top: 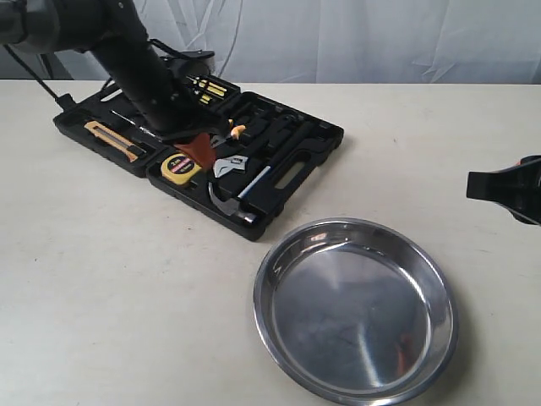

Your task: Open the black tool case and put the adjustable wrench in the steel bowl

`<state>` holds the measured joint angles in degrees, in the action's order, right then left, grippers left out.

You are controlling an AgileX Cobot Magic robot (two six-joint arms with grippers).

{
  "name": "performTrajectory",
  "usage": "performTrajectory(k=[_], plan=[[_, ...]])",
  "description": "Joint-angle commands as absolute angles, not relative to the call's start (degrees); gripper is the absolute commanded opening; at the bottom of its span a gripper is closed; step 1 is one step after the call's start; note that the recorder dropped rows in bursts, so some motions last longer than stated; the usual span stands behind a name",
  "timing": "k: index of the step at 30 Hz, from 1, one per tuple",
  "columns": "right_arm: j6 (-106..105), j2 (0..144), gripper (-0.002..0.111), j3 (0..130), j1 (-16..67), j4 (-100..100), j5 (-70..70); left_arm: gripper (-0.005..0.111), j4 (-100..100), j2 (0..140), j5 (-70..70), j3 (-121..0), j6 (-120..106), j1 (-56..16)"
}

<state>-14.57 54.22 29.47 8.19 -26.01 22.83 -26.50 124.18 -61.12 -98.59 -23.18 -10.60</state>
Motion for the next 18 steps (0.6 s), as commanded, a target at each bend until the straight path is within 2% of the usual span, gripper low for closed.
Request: performTrajectory(k=[1,10,18], plan=[[-14.7,54.0,-0.001,29.4,8.1,-26.0,23.2,0.000,-30.2,124.0,-58.0,-98.8,-26.4,-14.1],[-14.7,54.0,-0.001,29.4,8.1,-25.5,24.2,0.000,-36.6,124.0,-37.9,-98.8,-25.6,-15.3],[-14.7,54.0,-0.001,29.4,8.1,-24.7,24.2,0.000,-28.9,124.0,-32.9,-98.8,-20.4,-12.4]])
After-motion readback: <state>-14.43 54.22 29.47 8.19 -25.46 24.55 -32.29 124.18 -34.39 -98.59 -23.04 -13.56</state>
